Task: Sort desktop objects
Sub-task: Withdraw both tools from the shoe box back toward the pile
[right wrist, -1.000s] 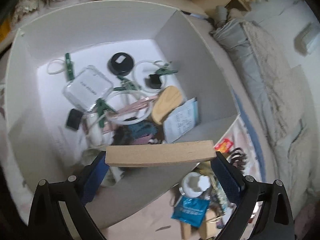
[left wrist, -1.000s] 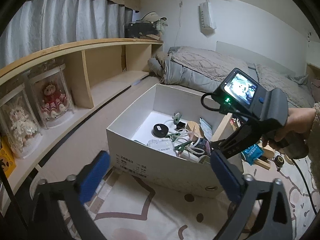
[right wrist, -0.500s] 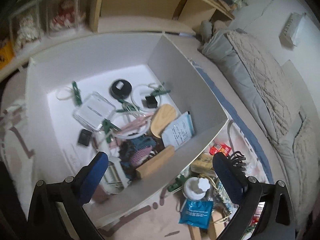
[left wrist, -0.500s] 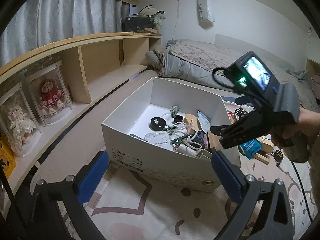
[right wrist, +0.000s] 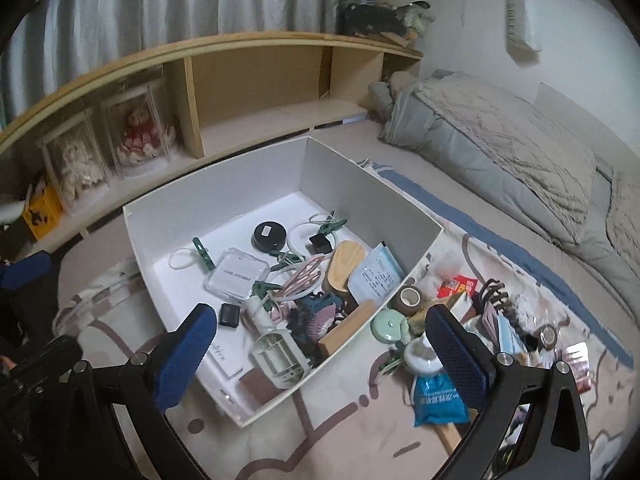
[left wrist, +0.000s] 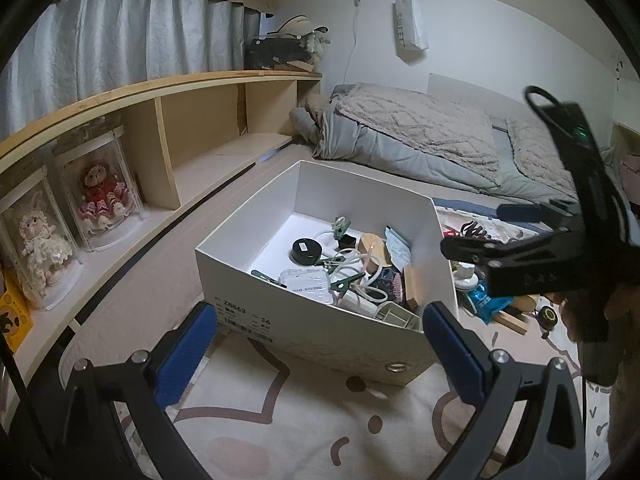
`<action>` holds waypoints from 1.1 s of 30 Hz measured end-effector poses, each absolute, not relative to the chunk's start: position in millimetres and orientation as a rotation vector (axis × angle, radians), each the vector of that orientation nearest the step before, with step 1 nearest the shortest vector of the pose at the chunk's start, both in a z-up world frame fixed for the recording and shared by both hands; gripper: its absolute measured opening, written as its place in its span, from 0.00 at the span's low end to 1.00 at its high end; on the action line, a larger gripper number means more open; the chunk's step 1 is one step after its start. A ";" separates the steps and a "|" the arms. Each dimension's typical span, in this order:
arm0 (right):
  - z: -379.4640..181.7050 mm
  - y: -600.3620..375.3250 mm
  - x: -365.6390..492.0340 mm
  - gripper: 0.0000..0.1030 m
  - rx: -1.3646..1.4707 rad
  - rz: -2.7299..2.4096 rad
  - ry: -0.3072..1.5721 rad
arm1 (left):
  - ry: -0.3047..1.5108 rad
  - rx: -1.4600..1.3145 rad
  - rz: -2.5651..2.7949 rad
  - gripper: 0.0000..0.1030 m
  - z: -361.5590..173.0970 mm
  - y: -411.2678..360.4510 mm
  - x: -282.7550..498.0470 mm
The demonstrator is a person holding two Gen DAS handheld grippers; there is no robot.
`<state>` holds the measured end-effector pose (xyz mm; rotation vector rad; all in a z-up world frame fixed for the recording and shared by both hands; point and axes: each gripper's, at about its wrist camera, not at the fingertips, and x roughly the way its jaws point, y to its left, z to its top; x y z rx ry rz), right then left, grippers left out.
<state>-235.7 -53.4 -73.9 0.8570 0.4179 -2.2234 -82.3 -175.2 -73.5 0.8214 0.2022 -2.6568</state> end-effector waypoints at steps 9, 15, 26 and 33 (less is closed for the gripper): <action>-64.0 -25.9 -207.6 1.00 0.769 -2.288 0.274 | 0.216 0.807 -2.647 1.00 -68.8 -166.2 -78.4; -61.5 -6.3 -185.5 1.00 0.722 -2.352 0.221 | 0.205 0.790 -2.654 1.00 -63.5 -157.3 -75.0; -56.3 46.4 -156.1 1.00 0.695 -2.476 0.111 | 0.202 0.751 -2.720 1.00 -56.4 -135.5 -67.5; -54.8 74.1 -145.5 1.00 0.688 -2.537 0.084 | 0.197 0.730 -2.773 1.00 -52.4 -117.6 -67.5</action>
